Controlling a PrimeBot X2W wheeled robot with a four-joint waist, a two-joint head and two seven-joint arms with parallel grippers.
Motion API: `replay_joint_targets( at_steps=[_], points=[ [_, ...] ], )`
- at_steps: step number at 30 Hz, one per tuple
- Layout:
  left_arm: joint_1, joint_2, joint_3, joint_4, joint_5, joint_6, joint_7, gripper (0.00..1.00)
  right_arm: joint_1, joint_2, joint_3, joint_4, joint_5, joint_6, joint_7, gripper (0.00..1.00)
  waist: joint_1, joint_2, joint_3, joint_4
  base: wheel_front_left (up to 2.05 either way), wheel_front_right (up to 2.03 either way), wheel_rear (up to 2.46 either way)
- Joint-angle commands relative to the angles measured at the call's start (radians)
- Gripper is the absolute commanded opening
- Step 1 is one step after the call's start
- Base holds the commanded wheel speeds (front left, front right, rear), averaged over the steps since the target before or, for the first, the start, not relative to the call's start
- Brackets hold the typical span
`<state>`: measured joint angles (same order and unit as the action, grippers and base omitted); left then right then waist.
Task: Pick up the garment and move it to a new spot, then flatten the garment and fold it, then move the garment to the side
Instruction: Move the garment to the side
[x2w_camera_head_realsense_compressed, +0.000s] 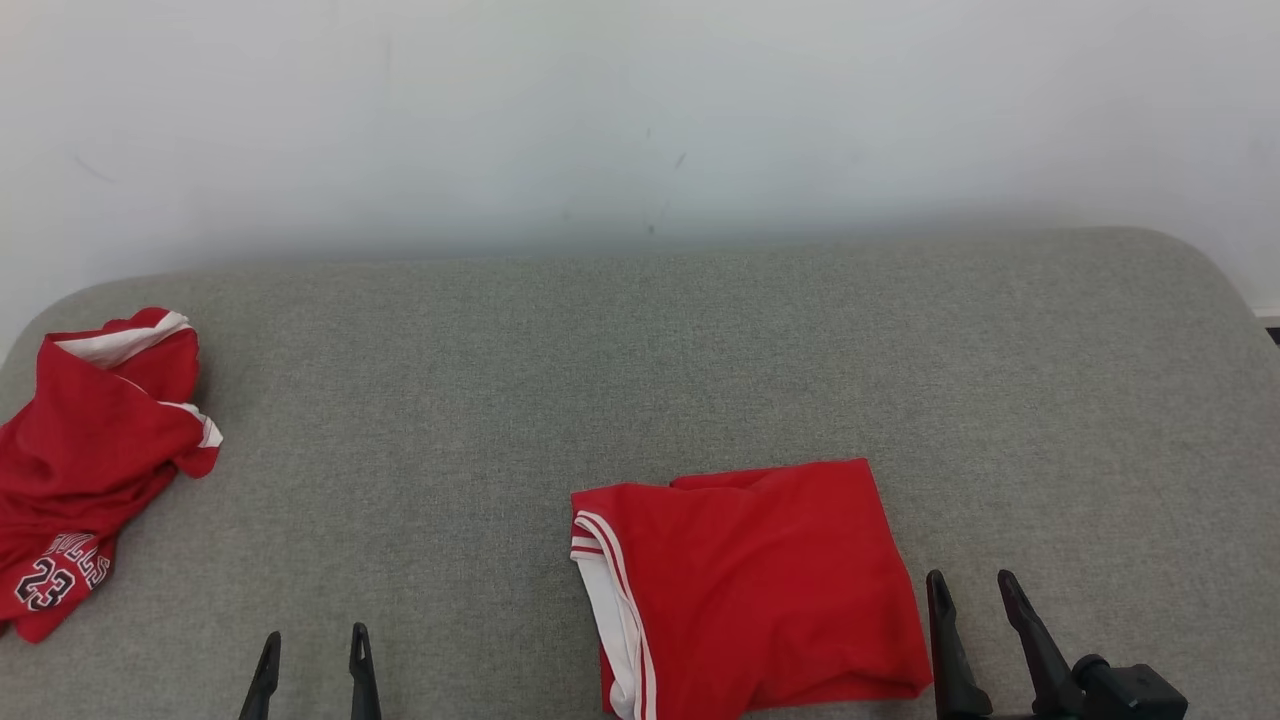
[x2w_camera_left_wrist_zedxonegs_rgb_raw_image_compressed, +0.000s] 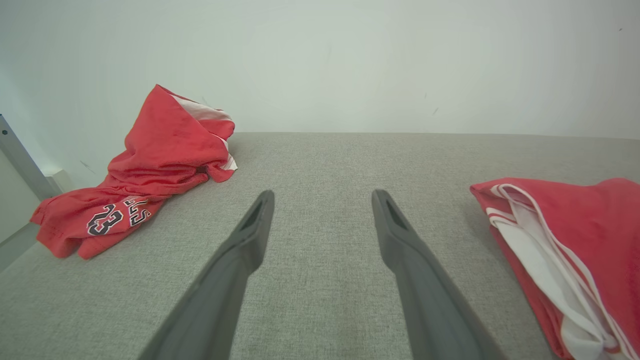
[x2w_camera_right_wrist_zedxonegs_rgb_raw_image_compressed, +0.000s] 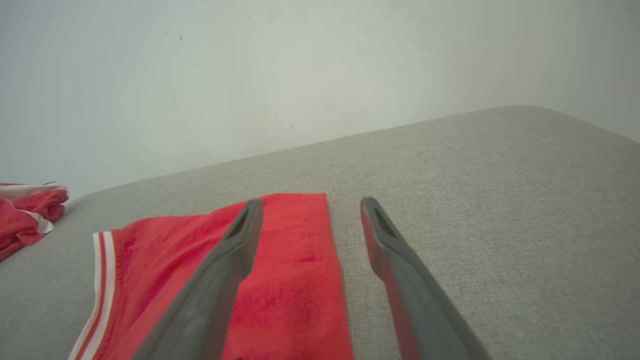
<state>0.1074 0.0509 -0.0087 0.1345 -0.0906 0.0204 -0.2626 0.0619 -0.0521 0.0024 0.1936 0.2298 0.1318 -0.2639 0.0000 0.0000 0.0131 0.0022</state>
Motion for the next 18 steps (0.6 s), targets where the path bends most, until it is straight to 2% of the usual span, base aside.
replay_joint_targets(
  at_steps=[1, 18],
  points=[
    [0.006, -0.001, 0.001, 0.001, 0.004, 0.002, -0.003, 1.0, 0.005, 0.003, -0.001, 0.002, -0.002, -0.002, 0.0, 1.0, 0.0, 0.0, 0.0, 0.0, 0.0, 0.0, 0.0],
    [0.01, -0.001, 0.002, -0.001, -0.004, 0.004, -0.003, 1.0, 0.004, 0.003, 0.001, 0.006, -0.006, -0.002, 0.0, 1.0, 0.0, 0.0, 0.004, -0.002, 0.0, 0.0, 0.0]
  ],
)
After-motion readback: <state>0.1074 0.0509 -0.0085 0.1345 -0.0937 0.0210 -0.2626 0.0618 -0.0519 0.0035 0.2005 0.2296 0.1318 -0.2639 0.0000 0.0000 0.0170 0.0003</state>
